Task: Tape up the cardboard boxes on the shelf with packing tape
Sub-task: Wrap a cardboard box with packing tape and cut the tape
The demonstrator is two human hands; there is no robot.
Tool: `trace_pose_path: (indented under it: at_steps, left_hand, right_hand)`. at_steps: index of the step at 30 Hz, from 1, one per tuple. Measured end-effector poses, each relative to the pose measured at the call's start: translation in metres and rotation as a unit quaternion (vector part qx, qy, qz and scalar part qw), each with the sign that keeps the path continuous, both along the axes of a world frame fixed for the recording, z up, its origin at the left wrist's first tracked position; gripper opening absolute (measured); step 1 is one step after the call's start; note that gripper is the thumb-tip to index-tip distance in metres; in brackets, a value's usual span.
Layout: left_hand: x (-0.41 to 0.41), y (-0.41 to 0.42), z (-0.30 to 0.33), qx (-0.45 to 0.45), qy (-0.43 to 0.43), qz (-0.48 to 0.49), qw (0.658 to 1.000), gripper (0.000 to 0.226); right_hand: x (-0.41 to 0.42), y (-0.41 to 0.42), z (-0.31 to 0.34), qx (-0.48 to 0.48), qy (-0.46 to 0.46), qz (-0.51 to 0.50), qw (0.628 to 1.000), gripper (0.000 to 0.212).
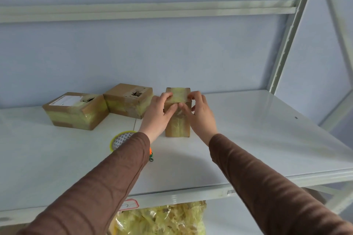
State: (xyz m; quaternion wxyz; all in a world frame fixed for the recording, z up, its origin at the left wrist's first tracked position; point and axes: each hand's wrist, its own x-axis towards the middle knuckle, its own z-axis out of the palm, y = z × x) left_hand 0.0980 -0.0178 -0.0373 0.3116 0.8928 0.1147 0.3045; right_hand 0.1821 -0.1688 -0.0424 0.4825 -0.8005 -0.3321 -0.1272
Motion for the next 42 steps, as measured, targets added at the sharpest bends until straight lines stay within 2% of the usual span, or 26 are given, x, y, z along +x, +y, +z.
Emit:
trace_pose_path:
  at_steps: [4, 8, 13, 17, 19, 21, 24, 26, 28, 30, 32, 34, 36, 38, 40, 42]
  left_hand:
    - [-0.003, 0.003, -0.006, 0.015, 0.015, -0.004, 1.000, 0.054]
    - [-0.002, 0.007, -0.005, 0.004, 0.070, -0.039, 0.997, 0.072]
    - [-0.002, 0.005, 0.005, -0.009, 0.076, -0.047, 0.996, 0.071]
    - [-0.010, -0.005, 0.027, -0.090, 0.027, -0.074, 0.993, 0.085]
    - [-0.009, -0.011, 0.039, -0.085, 0.012, -0.091, 0.992, 0.077]
    - [-0.004, -0.019, 0.043, -0.030, 0.045, -0.103, 0.993, 0.066]
    - [0.007, -0.032, 0.031, 0.001, 0.133, -0.130, 0.983, 0.057]
    - [0.011, -0.040, 0.021, -0.017, 0.164, -0.132, 0.977, 0.050]
    - [0.014, -0.047, 0.019, -0.023, 0.147, -0.109, 0.983, 0.039]
    - [0.016, -0.051, 0.023, 0.004, 0.076, -0.058, 0.995, 0.024]
    - [0.008, -0.049, 0.025, 0.006, -0.014, -0.030, 0.999, 0.021]
    - [-0.012, -0.044, 0.022, -0.001, -0.055, -0.059, 0.997, 0.036]
    - [-0.032, -0.043, 0.016, 0.028, 0.006, -0.099, 0.995, 0.064]
    - [-0.041, -0.048, 0.010, 0.084, 0.108, -0.134, 0.982, 0.085]
    - [-0.040, -0.056, 0.003, 0.152, 0.161, -0.147, 0.964, 0.088]
    - [-0.034, -0.065, -0.003, 0.193, 0.160, -0.136, 0.958, 0.076]
  right_hand:
    - [-0.001, -0.002, -0.007, -0.047, -0.043, 0.008, 0.998, 0.043]
    - [-0.003, -0.002, -0.014, -0.037, -0.023, 0.023, 0.999, 0.048]
    - [-0.004, 0.003, -0.005, -0.073, -0.014, 0.020, 0.997, 0.054]
    - [-0.014, -0.018, 0.011, -0.002, 0.019, 0.003, 1.000, 0.050]
    - [-0.017, -0.032, 0.020, 0.050, 0.055, -0.045, 0.996, 0.046]
    - [-0.018, -0.046, 0.021, 0.049, 0.090, -0.088, 0.991, 0.050]
    - [-0.022, -0.066, 0.012, -0.055, 0.100, -0.151, 0.982, 0.057]
    - [-0.022, -0.077, 0.003, -0.118, 0.099, -0.181, 0.971, 0.061]
    - [-0.019, -0.086, -0.001, -0.162, 0.081, -0.191, 0.965, 0.066]
    - [-0.014, -0.094, 0.001, -0.208, 0.056, -0.195, 0.957, 0.073]
    - [-0.007, -0.105, 0.003, -0.228, 0.019, -0.169, 0.959, 0.079]
    - [0.005, -0.119, 0.007, -0.199, -0.003, -0.074, 0.977, 0.080]
    - [0.021, -0.133, 0.013, -0.170, -0.023, 0.062, 0.983, 0.082]
    - [0.033, -0.135, 0.018, -0.190, -0.047, 0.169, 0.966, 0.086]
    - [0.036, -0.127, 0.018, -0.232, -0.071, 0.238, 0.941, 0.083]
    - [0.034, -0.118, 0.011, -0.262, -0.112, 0.263, 0.922, 0.074]
